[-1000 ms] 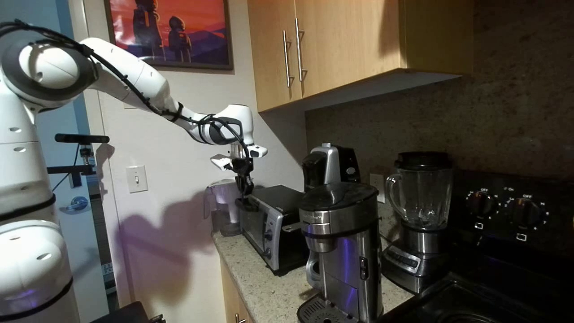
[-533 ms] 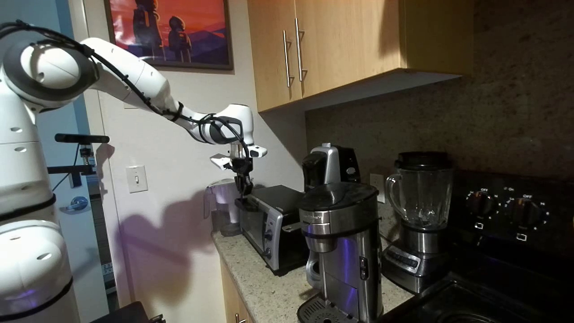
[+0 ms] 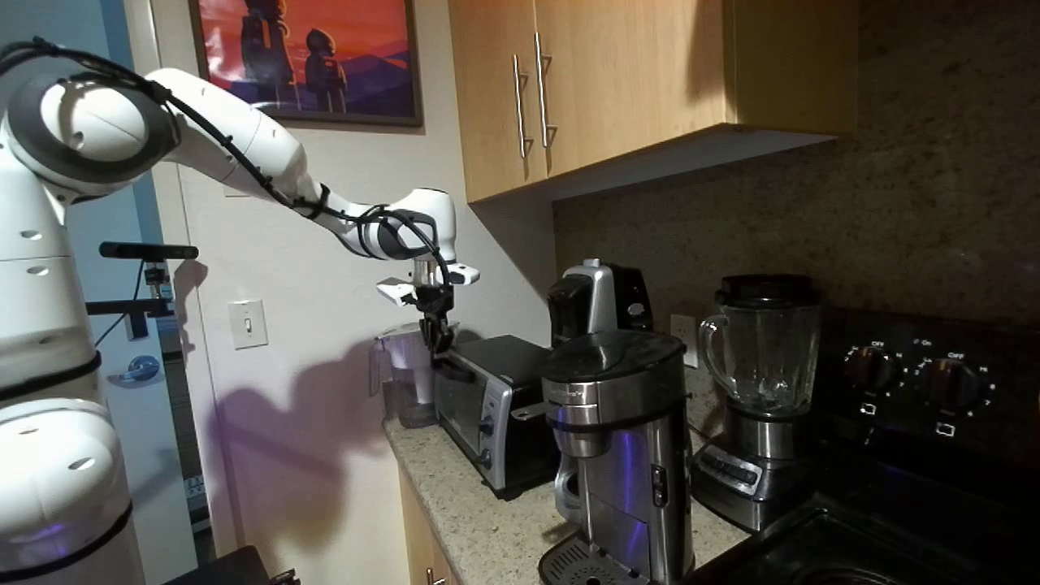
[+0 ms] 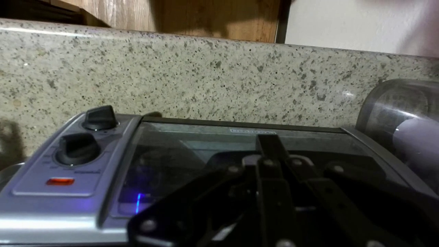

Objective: Open the door of the microwave oven.

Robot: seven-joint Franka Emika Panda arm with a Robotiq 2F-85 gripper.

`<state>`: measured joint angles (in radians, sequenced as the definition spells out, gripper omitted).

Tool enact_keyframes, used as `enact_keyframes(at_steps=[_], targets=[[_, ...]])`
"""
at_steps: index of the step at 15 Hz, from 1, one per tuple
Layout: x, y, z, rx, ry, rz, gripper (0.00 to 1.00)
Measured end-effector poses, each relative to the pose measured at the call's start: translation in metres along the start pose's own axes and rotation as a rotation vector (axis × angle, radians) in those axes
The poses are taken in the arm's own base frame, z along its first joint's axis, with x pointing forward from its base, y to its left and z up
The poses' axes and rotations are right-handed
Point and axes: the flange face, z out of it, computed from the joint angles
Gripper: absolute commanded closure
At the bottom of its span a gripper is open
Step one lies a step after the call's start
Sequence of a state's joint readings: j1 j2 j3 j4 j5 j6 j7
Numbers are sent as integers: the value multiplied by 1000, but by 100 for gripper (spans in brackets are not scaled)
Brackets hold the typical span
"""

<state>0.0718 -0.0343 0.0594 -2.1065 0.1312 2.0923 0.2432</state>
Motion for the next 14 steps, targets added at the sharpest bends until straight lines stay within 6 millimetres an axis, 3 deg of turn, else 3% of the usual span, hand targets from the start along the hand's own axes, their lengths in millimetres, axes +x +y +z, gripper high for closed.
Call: enact_keyframes(at_steps=[4, 10, 14], targets=[[-1, -5, -2, 3, 5, -9, 99], [6, -12, -27, 27, 50, -11, 98], [8, -12, -27, 28, 51, -11, 98]])
